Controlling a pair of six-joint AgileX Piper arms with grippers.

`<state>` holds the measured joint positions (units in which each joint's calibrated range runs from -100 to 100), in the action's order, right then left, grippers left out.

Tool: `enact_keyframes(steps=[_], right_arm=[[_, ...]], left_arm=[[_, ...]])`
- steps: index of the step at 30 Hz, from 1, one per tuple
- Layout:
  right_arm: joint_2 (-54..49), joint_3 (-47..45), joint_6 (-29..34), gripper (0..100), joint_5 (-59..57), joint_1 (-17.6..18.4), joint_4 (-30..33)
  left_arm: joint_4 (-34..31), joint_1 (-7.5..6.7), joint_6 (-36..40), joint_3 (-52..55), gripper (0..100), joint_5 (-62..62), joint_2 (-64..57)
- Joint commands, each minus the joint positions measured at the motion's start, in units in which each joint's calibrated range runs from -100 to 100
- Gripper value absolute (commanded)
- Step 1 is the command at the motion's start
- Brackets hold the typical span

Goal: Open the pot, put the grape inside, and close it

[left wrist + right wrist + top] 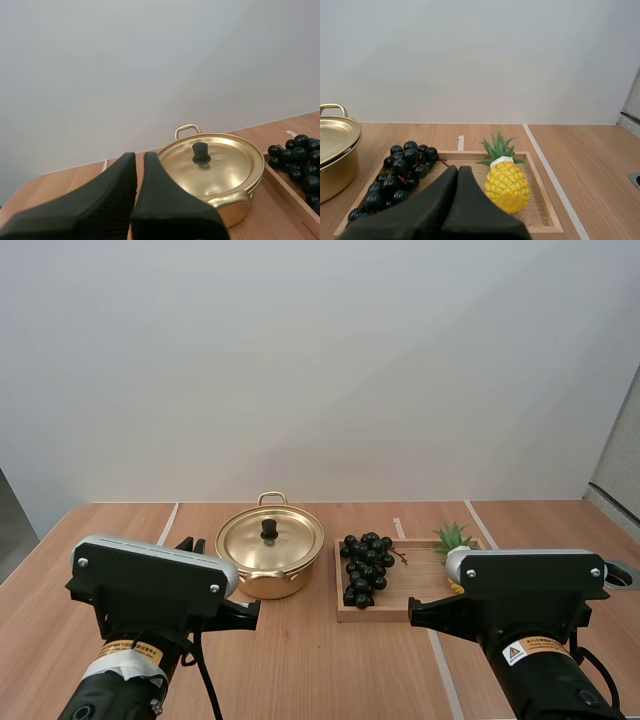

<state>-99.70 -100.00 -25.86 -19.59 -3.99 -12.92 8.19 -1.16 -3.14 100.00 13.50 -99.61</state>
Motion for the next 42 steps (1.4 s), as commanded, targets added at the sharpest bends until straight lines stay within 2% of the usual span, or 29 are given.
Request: enact_keyframes(steps=[1,19,21,23,25,27,30,31,33,38,42], right_arm=[[-0.3,0.0,-0.64,0,1.75,0.12,-0.48],[-0.3,0.0,-0.64,0,3.23,0.12,-0.48],[-0.3,0.0,-0.89,0,9.29,0.12,-0.21],[-0.3,0.0,-4.78,0,19.59,0.12,3.54],[-0.3,0.0,-7.09,0,34.27,0.12,6.26],[-0.3,0.0,-7.22,0,50.68,0.12,6.14],[-0.3,0.0,-7.3,0,67.52,0.12,6.11],[-0.3,0.0,-7.3,0,68.67,0.12,5.74],[-0.3,2.22,-7.3,0,63.6,0.12,4.6],[-0.13,15.77,-7.3,0,25.21,0.12,2.95],[3.57,29.1,-6.63,0,11.32,0.12,1.59]], left_arm=[[0.19,0.02,0.1,0.0,12,-1.8,-0.39],[0.19,0.02,0.1,0.0,12,-2.01,-0.39],[0.19,0.02,0.1,0.0,12,-5.87,-0.39],[-0.24,0.02,-0.28,0.0,12,-15.31,-0.39],[-0.27,0.02,-0.78,0.0,12,-27.03,-0.39],[-0.13,0.02,-0.89,0.0,12,-39.46,-0.39],[-0.68,0.02,-7.16,0.0,12,-49.37,-0.39],[-0.56,0.02,-9.89,-0.06,12,-49.6,-0.39],[2.21,0.02,-12.42,-2.4,12,-46.97,-0.39],[14.45,0.02,-16.08,-11.65,12,-36.39,-0.39],[16.01,0.02,-17.17,-21.23,12,-26.01,-0.15]])
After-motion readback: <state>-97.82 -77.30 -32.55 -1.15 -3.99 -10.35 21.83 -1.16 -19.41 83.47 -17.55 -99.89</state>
